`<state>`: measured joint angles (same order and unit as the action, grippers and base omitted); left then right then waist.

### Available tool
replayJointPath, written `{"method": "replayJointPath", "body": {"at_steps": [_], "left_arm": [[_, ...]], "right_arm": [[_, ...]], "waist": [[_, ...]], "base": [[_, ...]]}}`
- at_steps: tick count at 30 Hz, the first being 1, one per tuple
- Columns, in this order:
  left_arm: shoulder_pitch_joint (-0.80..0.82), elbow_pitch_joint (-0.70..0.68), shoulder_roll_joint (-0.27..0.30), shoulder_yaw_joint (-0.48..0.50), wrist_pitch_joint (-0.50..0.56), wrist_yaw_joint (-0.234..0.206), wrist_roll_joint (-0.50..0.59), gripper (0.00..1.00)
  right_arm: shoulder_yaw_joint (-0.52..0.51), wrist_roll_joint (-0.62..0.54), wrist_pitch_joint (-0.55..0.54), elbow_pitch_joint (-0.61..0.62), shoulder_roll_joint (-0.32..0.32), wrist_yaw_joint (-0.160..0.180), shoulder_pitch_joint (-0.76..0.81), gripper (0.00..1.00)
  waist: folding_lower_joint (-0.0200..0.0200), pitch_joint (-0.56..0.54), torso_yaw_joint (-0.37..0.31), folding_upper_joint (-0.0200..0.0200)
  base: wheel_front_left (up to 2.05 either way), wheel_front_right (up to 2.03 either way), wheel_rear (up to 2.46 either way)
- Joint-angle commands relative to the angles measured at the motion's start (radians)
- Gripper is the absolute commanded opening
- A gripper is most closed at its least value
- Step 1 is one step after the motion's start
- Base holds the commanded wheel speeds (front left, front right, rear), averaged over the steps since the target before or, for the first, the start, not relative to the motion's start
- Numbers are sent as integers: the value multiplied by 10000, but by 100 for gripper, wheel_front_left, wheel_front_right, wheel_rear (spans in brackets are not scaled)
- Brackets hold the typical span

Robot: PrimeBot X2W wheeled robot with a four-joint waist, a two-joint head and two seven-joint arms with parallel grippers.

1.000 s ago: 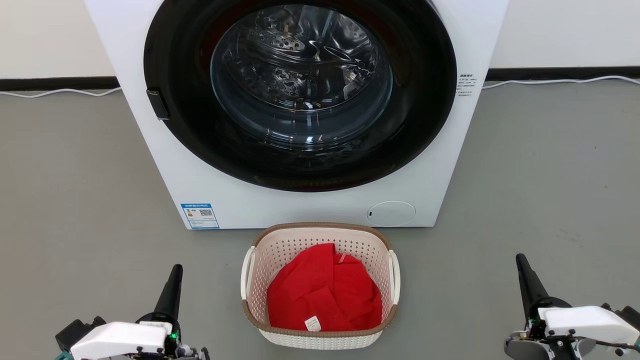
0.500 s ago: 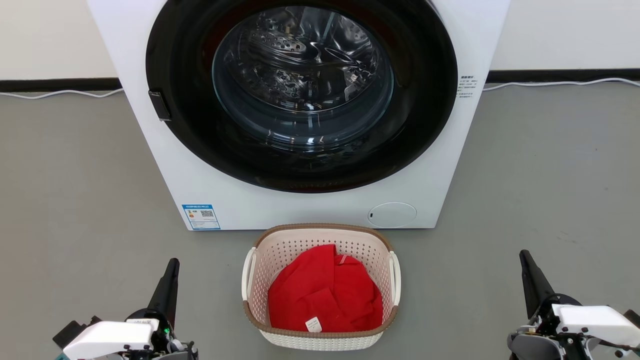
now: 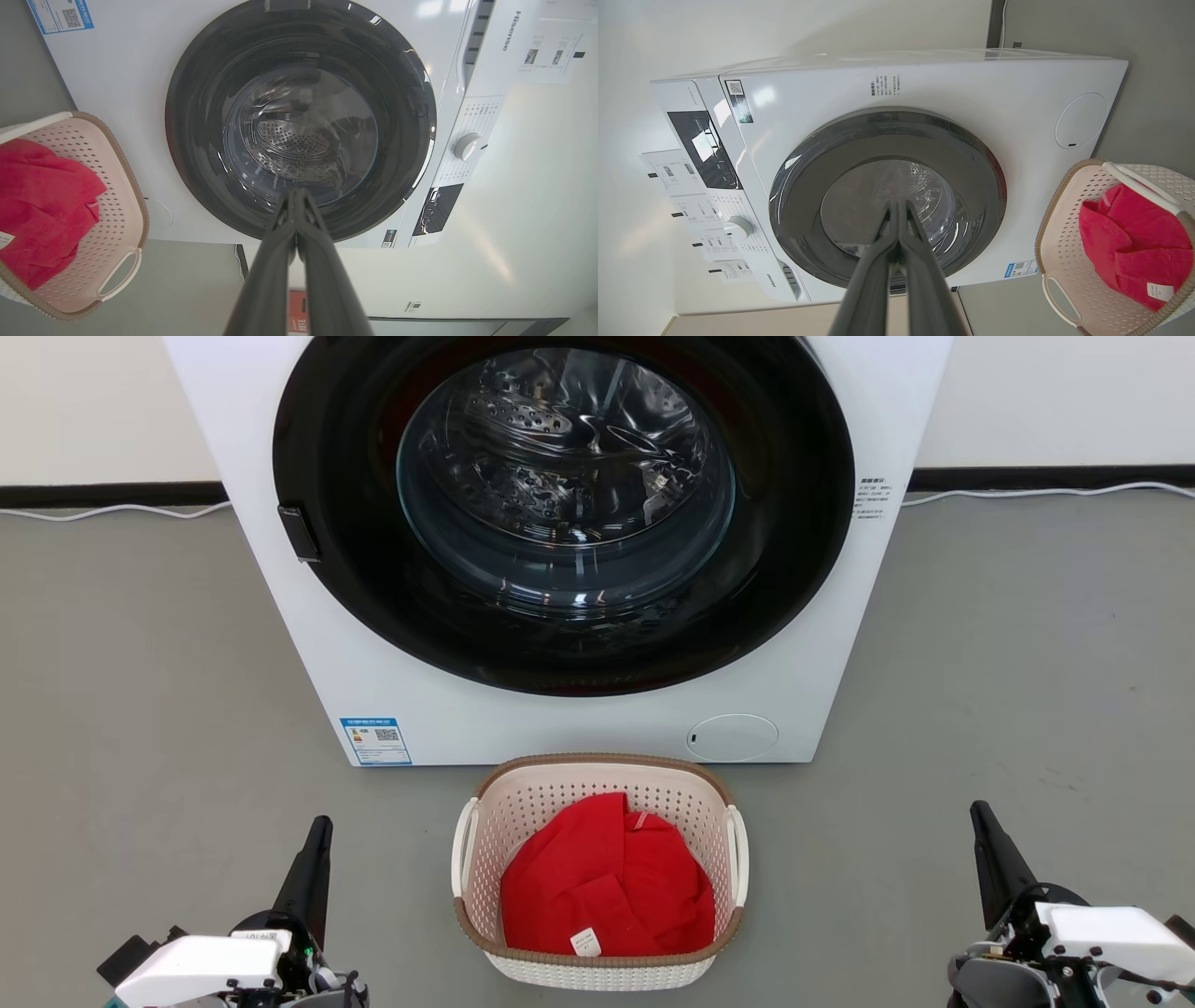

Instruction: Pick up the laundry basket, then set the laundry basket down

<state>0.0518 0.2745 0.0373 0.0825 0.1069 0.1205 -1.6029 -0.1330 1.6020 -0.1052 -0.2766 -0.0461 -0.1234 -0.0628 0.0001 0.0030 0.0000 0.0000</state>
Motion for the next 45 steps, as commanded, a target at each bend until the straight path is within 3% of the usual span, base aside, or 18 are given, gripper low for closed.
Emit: {"method": "replayJointPath", "body": {"at_steps": [1,45], "left_arm": [[563,-290,129,313,64,102,-57,0],[562,-292,129,312,63,102,-57,0]], "right_arm": [[188,63,-84,318,-41,-73,-451,0],[191,65,-81,318,-41,-73,-451,0]], "waist": [[0,0,0,0],[0,1,0,0]], "base": [[0,0,0],[0,0,0]]}}
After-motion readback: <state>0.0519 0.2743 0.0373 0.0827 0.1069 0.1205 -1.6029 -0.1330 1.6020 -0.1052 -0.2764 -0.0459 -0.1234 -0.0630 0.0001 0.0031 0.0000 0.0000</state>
